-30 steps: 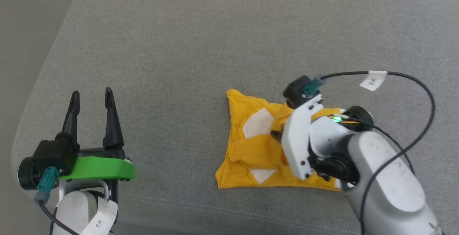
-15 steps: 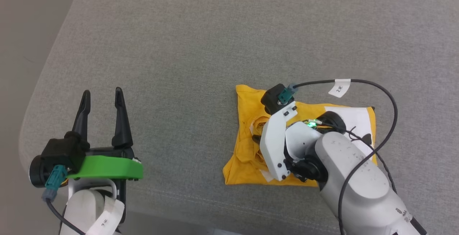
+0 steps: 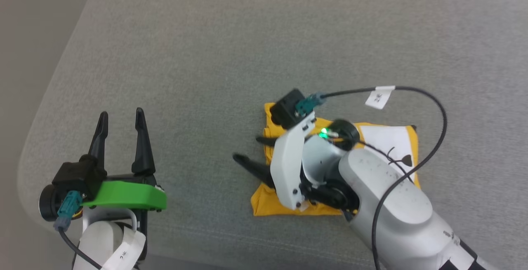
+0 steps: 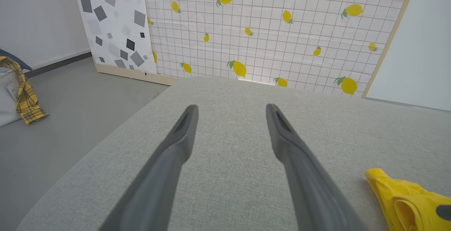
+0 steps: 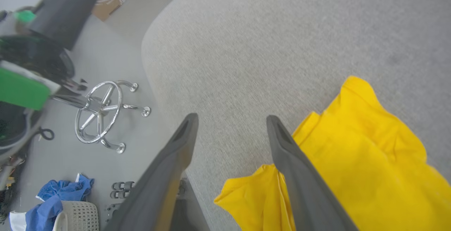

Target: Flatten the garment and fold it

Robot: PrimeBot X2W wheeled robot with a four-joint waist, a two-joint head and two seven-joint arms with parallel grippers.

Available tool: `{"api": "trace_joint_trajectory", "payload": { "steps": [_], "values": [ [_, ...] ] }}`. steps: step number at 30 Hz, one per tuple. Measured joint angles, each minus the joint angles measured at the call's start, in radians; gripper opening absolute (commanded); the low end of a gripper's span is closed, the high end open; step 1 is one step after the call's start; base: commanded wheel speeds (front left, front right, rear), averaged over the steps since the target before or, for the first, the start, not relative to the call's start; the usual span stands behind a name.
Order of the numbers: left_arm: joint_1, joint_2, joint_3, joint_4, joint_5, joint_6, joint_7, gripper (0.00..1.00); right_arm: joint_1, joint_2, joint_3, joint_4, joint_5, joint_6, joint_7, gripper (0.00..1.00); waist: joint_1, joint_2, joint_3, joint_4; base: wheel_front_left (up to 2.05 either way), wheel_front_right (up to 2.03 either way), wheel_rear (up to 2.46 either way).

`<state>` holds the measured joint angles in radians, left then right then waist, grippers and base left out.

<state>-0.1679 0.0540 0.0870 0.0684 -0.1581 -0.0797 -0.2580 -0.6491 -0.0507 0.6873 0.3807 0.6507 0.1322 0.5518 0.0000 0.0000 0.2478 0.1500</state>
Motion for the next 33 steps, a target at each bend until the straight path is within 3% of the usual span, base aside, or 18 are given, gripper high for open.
{"api": "trace_joint_trajectory", "payload": {
  "steps": [5, 9, 20, 27, 33],
  "values": [
    [0.011, 0.000, 0.011, 0.030, 0.003, -0.006, 0.000, 1.00, -0.017, 0.001, -0.050, -0.078, -0.039, 0.000, -0.137, 1.00, 0.0000, 0.0000, -0.043, -0.030, 0.00, 0.00, 0.00],
    [0.024, 0.000, 0.024, 0.052, 0.009, -0.006, 0.000, 1.00, -0.008, -0.028, -0.150, -0.149, -0.111, 0.000, -0.283, 1.00, 0.0000, 0.0000, -0.079, -0.063, 0.00, 0.00, 0.00],
    [0.029, 0.000, 0.009, 0.069, 0.015, 0.021, 0.000, 1.00, 0.230, -0.107, -0.572, -0.235, -0.288, 0.000, -0.689, 1.00, 0.0000, 0.0000, -0.158, -0.149, 0.00, 0.00, 0.00],
    [0.029, 0.000, -0.016, 0.092, -0.002, 0.028, 0.000, 1.00, 0.388, -0.104, -0.783, -0.221, -0.336, 0.000, -0.738, 1.00, 0.0000, 0.0000, -0.181, -0.158, 0.00, 0.00, 0.00],
    [0.033, 0.000, -0.026, 0.103, 0.001, 0.033, 0.000, 1.00, 0.479, -0.093, -0.810, -0.195, -0.356, 0.000, -0.736, 1.00, 0.0000, 0.0000, -0.190, -0.154, 0.00, 0.00, 0.00]
  ]
}}
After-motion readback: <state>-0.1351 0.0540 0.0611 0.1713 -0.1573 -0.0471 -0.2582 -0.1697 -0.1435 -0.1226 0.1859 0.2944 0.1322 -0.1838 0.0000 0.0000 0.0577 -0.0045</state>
